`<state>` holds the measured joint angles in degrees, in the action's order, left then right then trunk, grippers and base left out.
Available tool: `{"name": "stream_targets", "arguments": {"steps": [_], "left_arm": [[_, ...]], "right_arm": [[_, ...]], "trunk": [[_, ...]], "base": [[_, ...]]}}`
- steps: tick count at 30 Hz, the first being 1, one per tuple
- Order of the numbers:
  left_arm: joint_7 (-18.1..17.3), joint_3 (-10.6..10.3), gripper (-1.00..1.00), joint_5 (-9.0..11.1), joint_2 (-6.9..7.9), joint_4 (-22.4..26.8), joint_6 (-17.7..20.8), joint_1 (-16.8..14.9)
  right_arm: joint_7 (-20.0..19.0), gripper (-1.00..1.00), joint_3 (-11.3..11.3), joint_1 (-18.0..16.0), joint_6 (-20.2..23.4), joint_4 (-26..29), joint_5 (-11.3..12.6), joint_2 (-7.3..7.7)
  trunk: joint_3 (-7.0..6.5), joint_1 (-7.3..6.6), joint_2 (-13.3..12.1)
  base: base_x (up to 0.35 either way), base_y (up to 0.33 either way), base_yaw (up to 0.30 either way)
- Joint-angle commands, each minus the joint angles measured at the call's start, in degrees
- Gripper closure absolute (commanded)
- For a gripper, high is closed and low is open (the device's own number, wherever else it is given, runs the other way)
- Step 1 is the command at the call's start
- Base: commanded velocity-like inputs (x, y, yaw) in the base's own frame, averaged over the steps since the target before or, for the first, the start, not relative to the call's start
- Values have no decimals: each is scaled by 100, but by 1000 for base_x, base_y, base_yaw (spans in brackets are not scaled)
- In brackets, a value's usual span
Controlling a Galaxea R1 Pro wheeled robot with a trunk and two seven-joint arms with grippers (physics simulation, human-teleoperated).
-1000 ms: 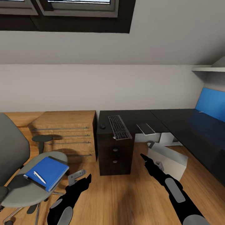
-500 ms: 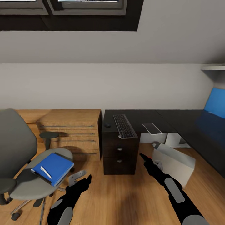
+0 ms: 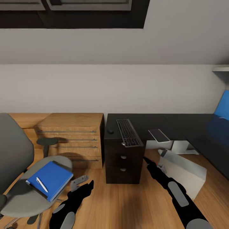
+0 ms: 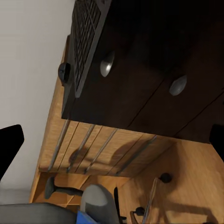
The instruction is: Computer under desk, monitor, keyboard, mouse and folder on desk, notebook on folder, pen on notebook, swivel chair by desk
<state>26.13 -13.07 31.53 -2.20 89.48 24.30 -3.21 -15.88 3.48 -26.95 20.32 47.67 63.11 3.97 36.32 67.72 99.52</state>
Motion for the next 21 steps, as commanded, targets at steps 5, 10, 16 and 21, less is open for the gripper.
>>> {"name": "stream_targets", "arguments": {"steps": [5,10,16,21], "left_arm": [[51,-10,-100,0,1,8,6,-4],[51,-15,-100,-56,1,8,-5,-4],[51,-19,-100,-66,1,8,2,-4],[51,-20,-100,-63,1,8,5,-4]], "right_arm": [[-4,-100,13,-3,48,-6,44,-6],[-2,-100,12,-3,50,-25,51,-9],[-3,-100,7,-3,51,-84,52,-13],[2,-100,1,-3,51,-102,52,-18]], "trunk": [[6,3,3],[6,3,3],[6,3,3],[6,3,3]], "base": [[291,0,0],[276,25,0],[224,34,0],[55,10,0]]}}
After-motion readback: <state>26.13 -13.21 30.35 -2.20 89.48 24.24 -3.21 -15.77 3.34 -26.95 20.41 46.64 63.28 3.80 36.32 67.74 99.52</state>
